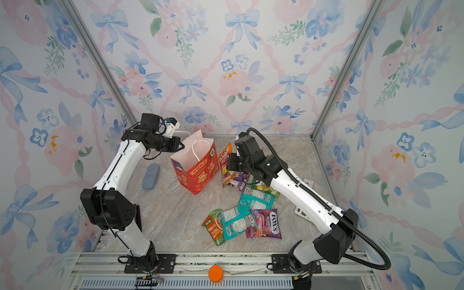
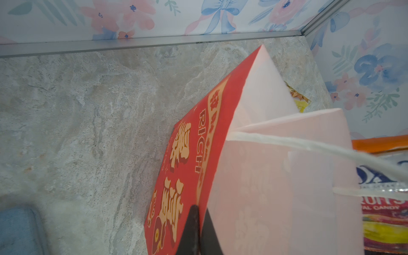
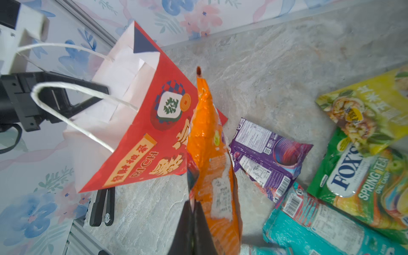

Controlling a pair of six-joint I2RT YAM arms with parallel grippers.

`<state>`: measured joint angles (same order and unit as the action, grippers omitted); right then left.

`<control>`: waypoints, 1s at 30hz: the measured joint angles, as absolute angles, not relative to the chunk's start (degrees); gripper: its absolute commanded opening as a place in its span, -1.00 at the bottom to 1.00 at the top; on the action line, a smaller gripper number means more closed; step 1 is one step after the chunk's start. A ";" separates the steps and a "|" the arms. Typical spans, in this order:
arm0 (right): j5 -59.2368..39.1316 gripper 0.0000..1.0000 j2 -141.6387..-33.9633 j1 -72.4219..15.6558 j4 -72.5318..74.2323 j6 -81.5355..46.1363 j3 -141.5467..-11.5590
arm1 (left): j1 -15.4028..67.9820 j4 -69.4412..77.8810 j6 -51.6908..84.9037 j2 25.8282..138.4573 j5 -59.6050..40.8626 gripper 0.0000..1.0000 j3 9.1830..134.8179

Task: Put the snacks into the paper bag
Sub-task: 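Carry the orange packet with the right gripper over the bag opening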

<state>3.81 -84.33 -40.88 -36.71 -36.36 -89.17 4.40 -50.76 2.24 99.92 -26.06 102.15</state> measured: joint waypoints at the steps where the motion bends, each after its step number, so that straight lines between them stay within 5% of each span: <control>1: 4.47 -1.00 -84.33 -40.60 -37.01 -35.62 -90.43 | 4.40 -50.81 2.26 99.90 -26.11 -1.00 102.10; 30: 12.14 -1.00 -106.28 -43.22 -43.07 -22.59 -140.11 | 6.72 -50.96 3.31 98.41 -27.49 -1.00 100.82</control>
<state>12.14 -106.28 -43.22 -43.07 -22.59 -140.11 6.72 -50.96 3.31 98.41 -27.49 100.82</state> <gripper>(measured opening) 0.048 0.048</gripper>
